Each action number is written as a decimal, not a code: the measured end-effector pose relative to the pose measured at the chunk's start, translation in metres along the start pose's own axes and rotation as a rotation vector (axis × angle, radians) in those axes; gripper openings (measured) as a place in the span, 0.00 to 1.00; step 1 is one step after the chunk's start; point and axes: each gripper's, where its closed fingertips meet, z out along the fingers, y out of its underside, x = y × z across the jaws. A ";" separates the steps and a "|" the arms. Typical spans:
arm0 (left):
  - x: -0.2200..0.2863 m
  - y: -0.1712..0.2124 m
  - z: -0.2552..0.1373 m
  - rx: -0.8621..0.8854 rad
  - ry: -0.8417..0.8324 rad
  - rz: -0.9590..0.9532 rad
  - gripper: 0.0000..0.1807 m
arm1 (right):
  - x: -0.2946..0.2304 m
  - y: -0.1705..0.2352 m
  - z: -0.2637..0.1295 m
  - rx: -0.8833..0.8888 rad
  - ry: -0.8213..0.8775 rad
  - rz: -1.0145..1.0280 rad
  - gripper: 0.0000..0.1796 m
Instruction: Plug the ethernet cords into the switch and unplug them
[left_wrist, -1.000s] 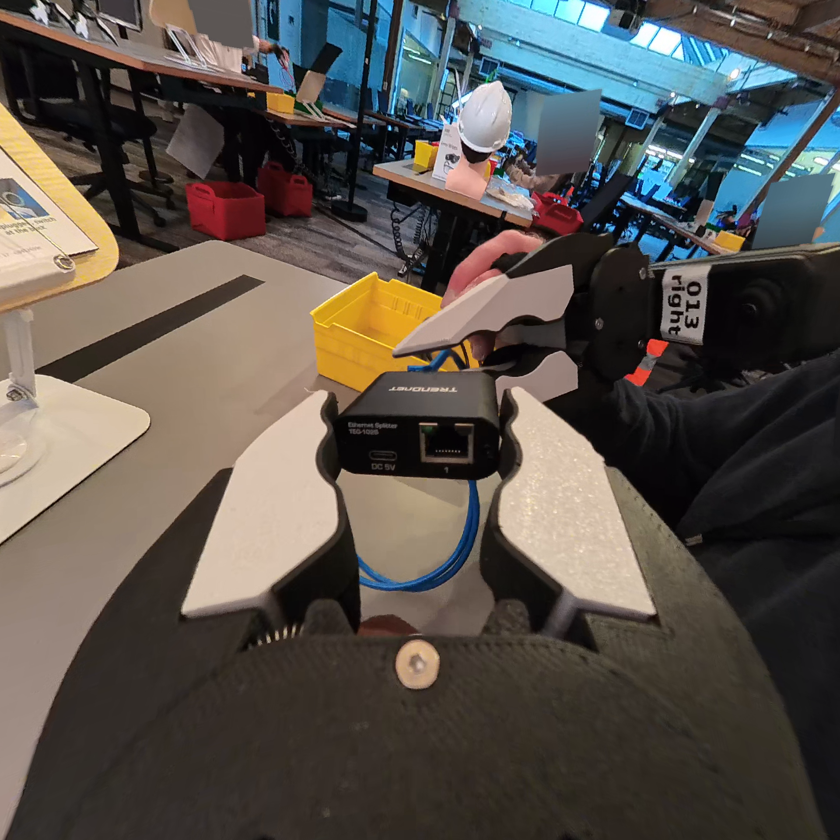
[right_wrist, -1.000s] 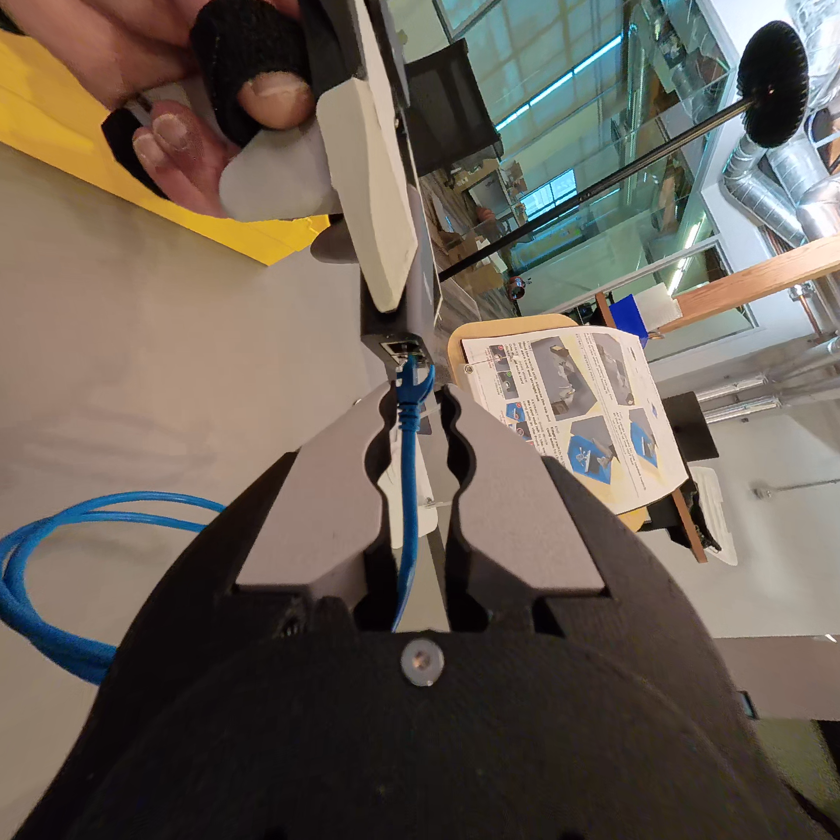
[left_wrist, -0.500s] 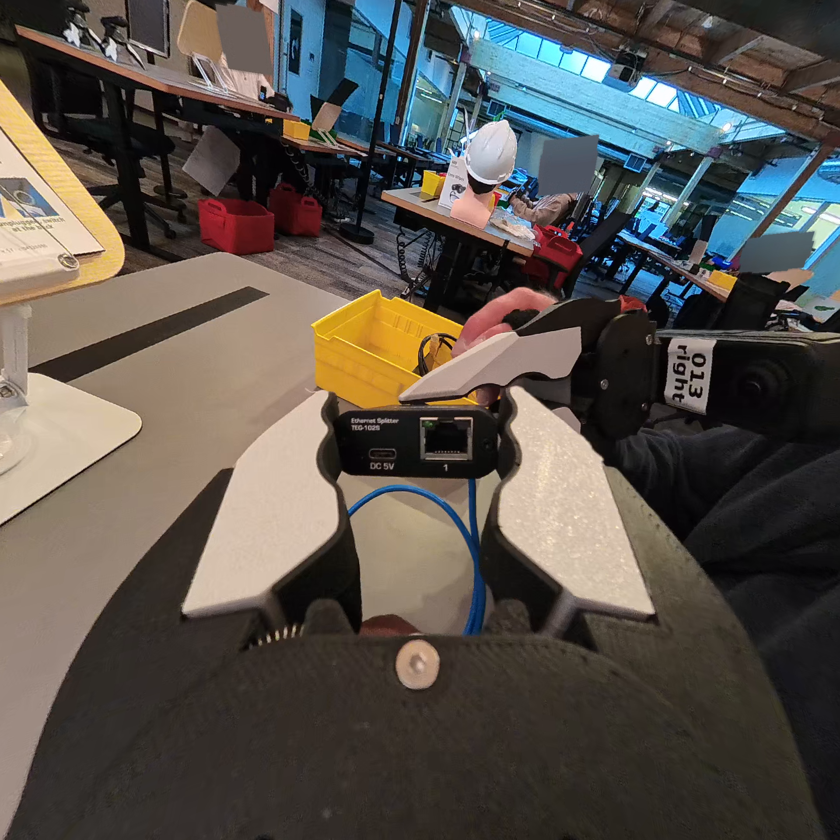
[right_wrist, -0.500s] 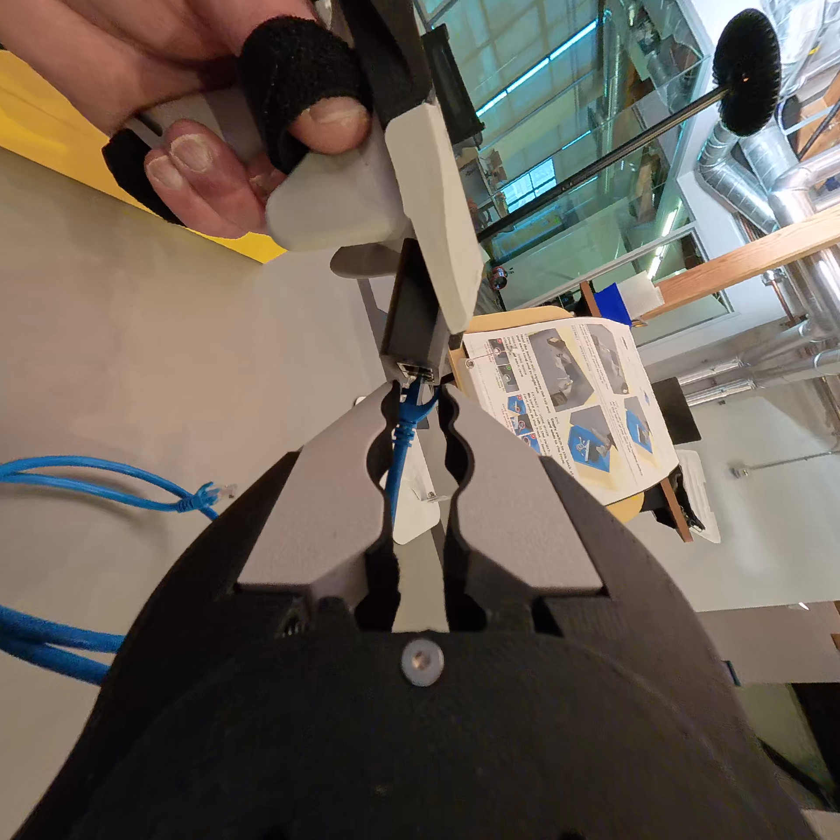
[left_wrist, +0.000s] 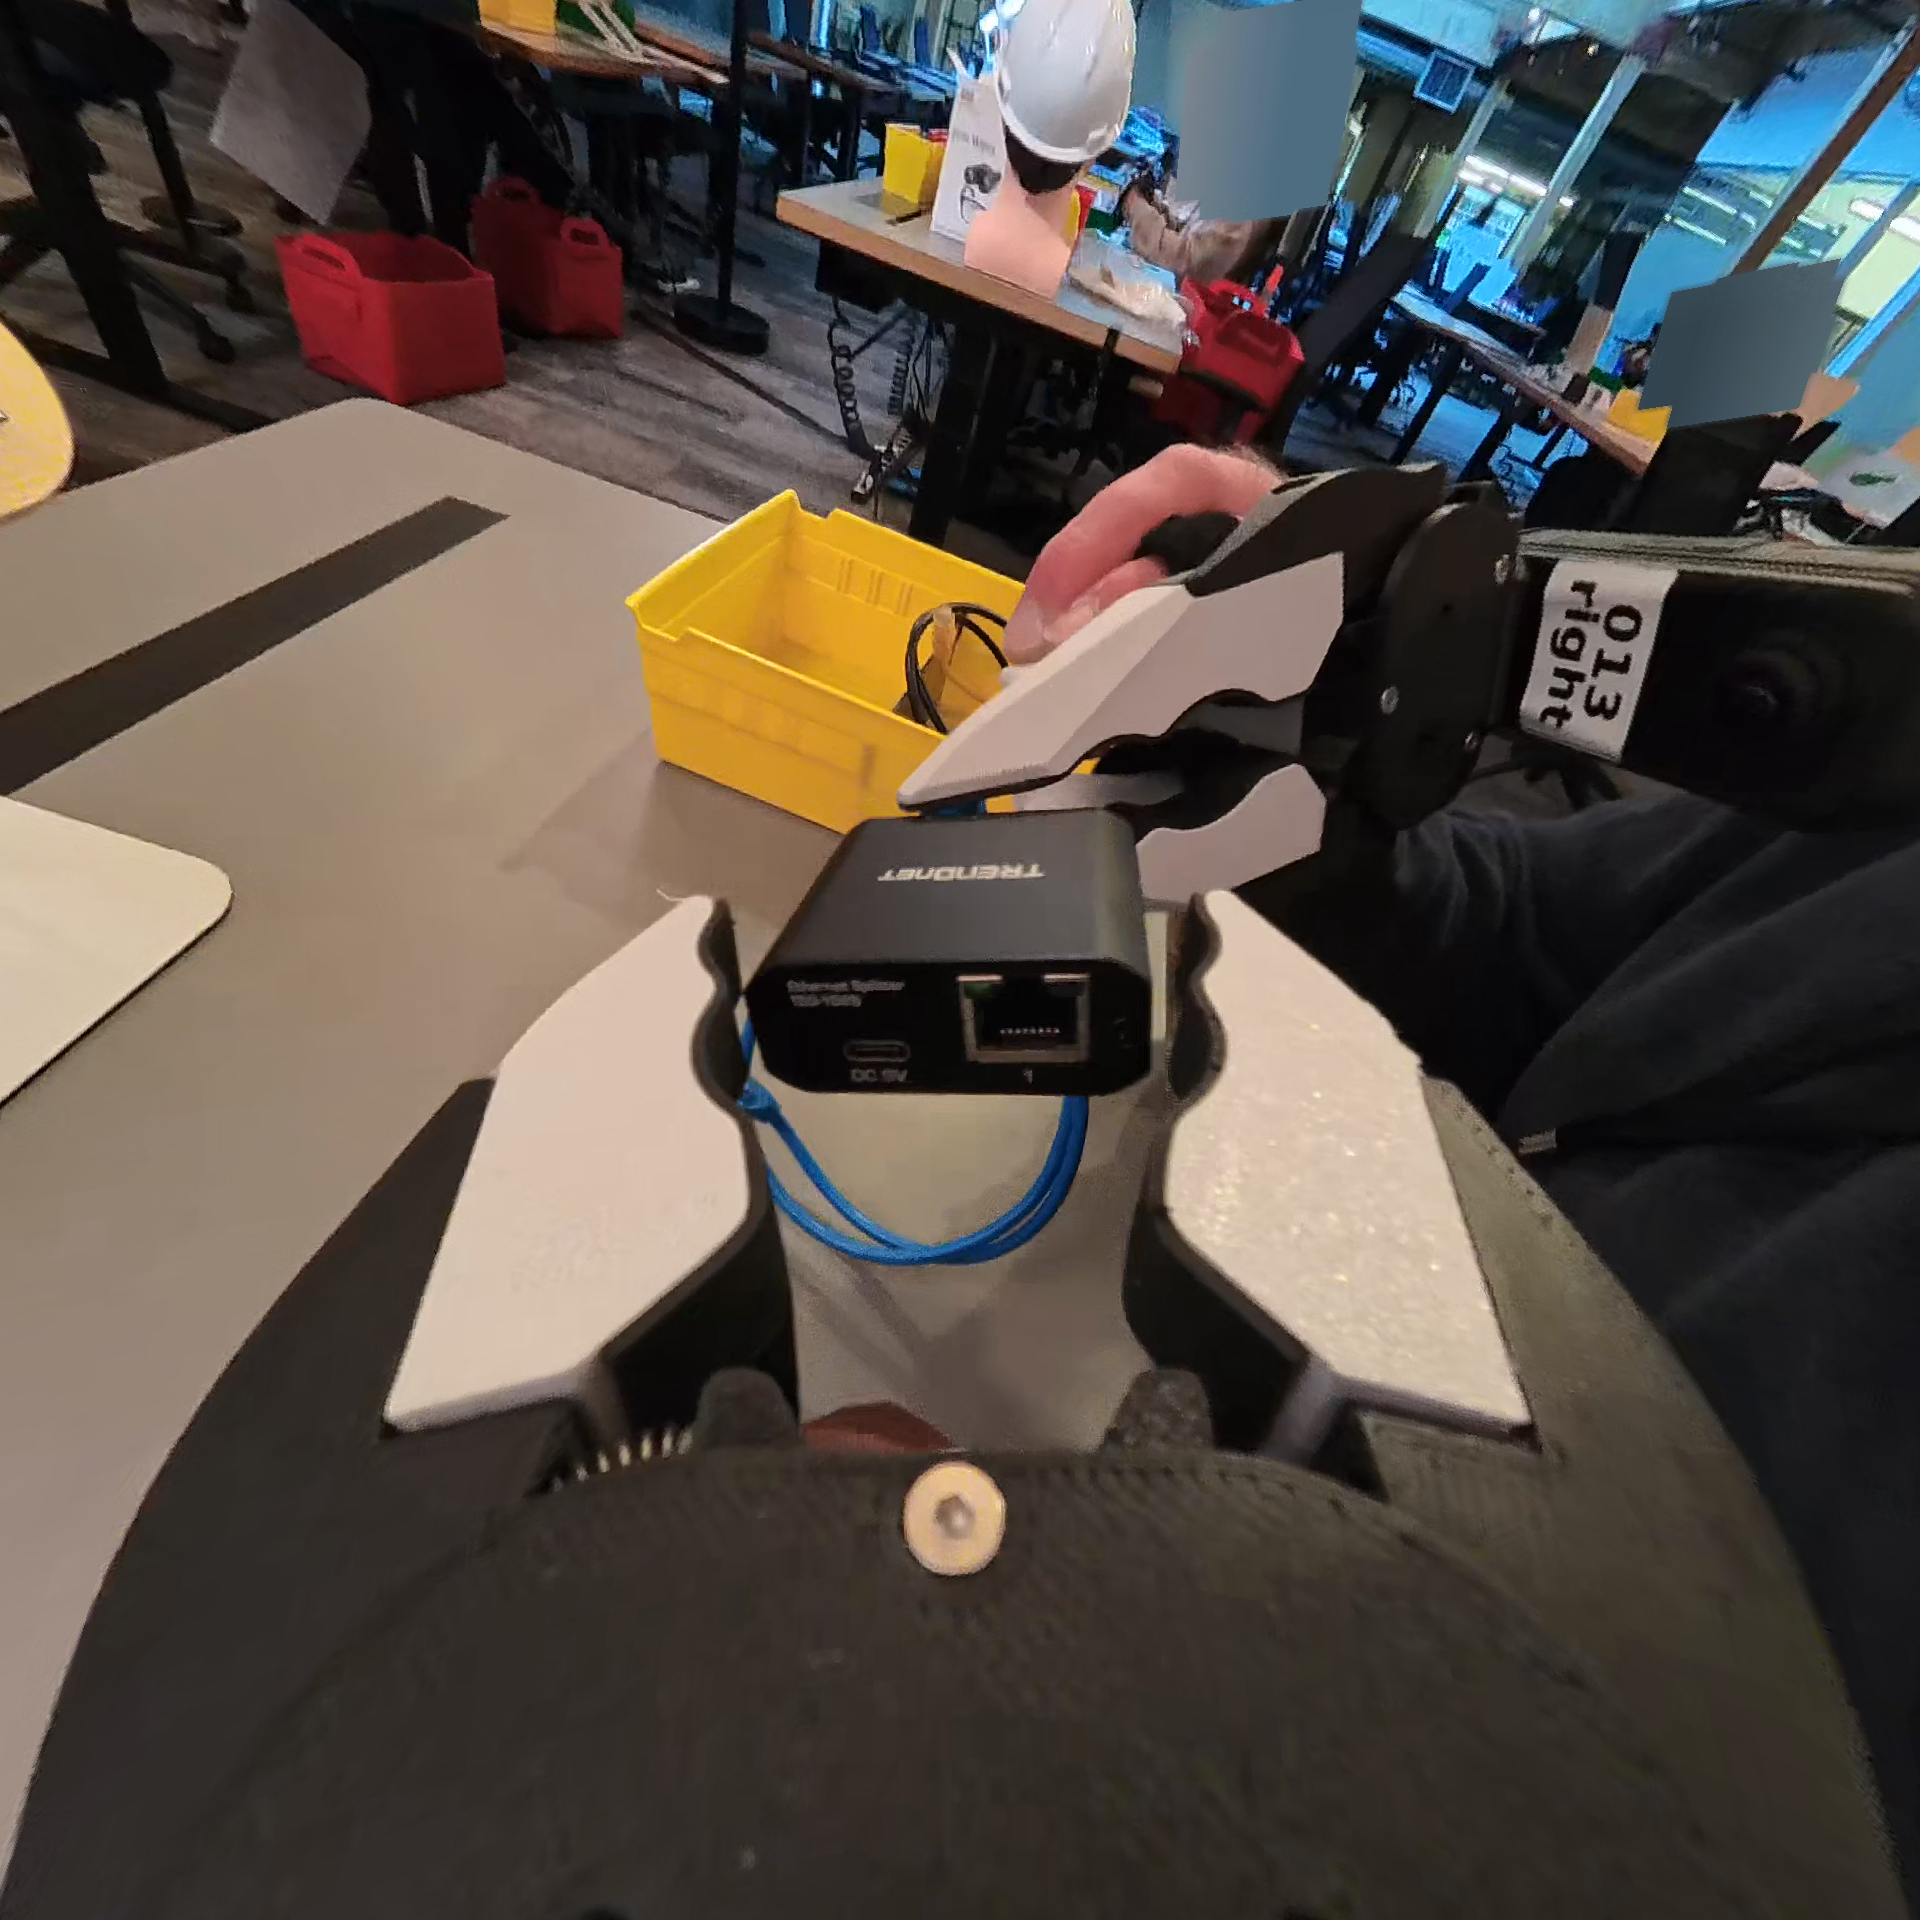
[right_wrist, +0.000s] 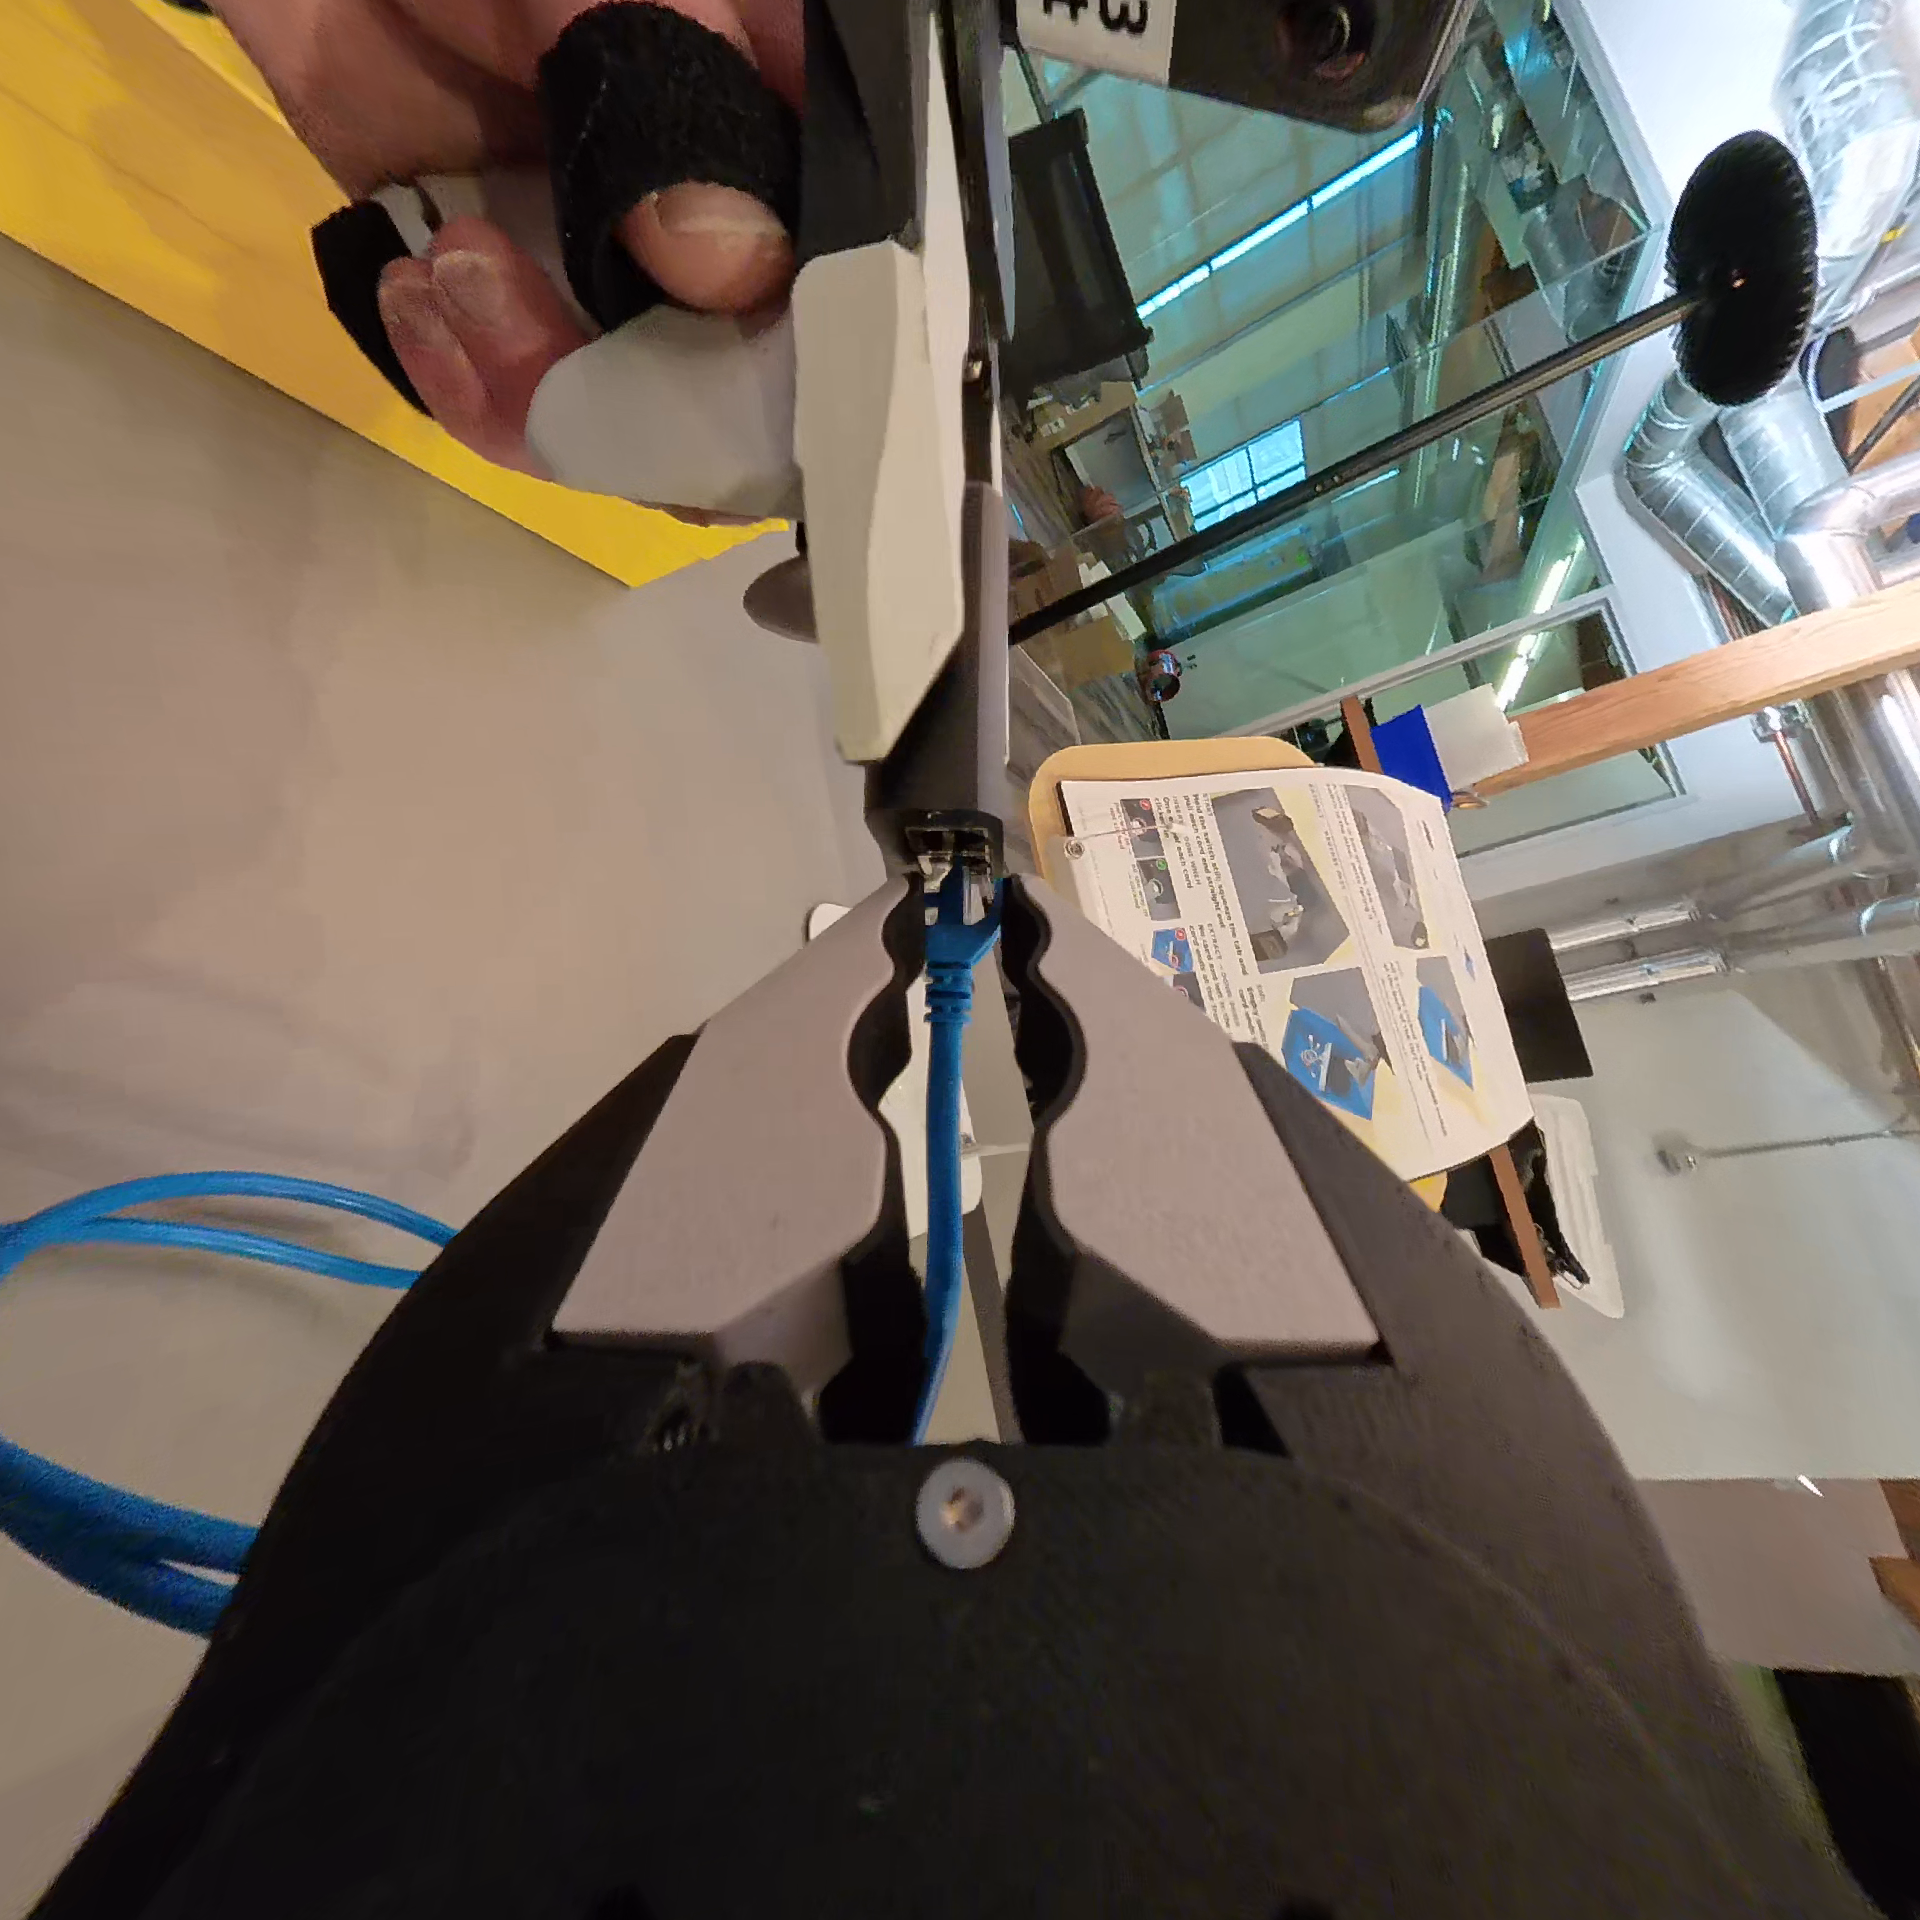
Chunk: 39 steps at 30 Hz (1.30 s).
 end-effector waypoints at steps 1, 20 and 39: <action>0.002 0.000 0.001 0.001 0.009 0.002 0.45 | 0.000 -0.001 0.000 0.005 -0.002 0.001 0.07; 0.009 -0.007 -0.003 0.088 0.105 -0.054 0.40 | 0.000 -0.003 -0.004 0.086 -0.052 0.052 0.07; 0.008 -0.009 -0.002 0.123 0.066 -0.029 0.35 | 0.003 0.008 0.001 0.042 -0.027 0.066 0.07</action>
